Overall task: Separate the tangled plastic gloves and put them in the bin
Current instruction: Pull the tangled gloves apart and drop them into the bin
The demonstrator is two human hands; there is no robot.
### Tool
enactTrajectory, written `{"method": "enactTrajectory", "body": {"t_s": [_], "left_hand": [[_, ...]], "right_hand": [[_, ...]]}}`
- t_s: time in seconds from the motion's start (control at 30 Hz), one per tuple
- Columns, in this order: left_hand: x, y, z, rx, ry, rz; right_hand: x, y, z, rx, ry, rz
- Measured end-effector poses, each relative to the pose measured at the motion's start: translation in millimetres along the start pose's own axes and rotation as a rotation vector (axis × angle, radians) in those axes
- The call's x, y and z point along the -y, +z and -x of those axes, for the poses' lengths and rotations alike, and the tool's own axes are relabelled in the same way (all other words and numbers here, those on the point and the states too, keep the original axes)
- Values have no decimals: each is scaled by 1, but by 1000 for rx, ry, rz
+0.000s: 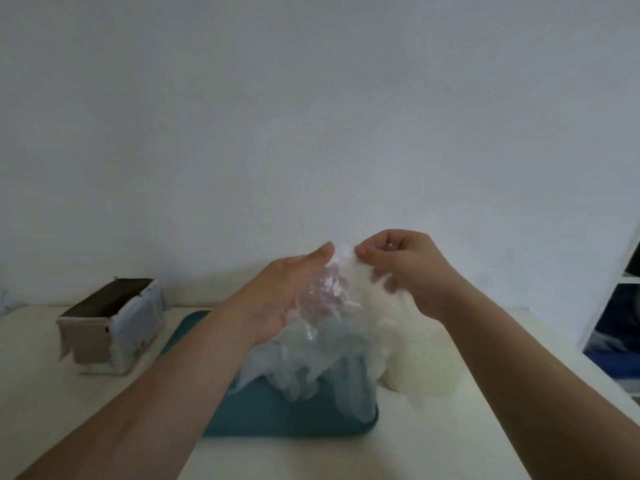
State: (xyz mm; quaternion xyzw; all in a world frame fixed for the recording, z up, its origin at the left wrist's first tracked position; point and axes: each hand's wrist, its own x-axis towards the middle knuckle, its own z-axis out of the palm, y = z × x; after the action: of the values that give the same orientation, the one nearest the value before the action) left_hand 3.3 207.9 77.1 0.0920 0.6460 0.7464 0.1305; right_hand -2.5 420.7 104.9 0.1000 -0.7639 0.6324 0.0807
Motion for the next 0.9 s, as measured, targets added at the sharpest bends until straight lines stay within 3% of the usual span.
{"method": "enactTrajectory", "body": {"t_s": [0.1,0.37,0.5,0.6,0.77,0.9], "left_hand": [[12,9,-2,-6,66,-57],[42,-30,11,18,6,-56],[54,-54,19,-79,-66,-74],[57,-56,9,-146,-84,26],[36,-13,-8,301,-10,94],[28,13,-15,249,-20,243]], "right_hand": [[-4,-5,-3,-88,12,1],[-5,-19,-11,-265,-54,84],[-8,-22,-12,-247,-69,73],[-7,-22,-9,-95,-75,-6],[-6,-24,-4,87,-120,-87],[-3,-44,1,89,-111,-60]]}}
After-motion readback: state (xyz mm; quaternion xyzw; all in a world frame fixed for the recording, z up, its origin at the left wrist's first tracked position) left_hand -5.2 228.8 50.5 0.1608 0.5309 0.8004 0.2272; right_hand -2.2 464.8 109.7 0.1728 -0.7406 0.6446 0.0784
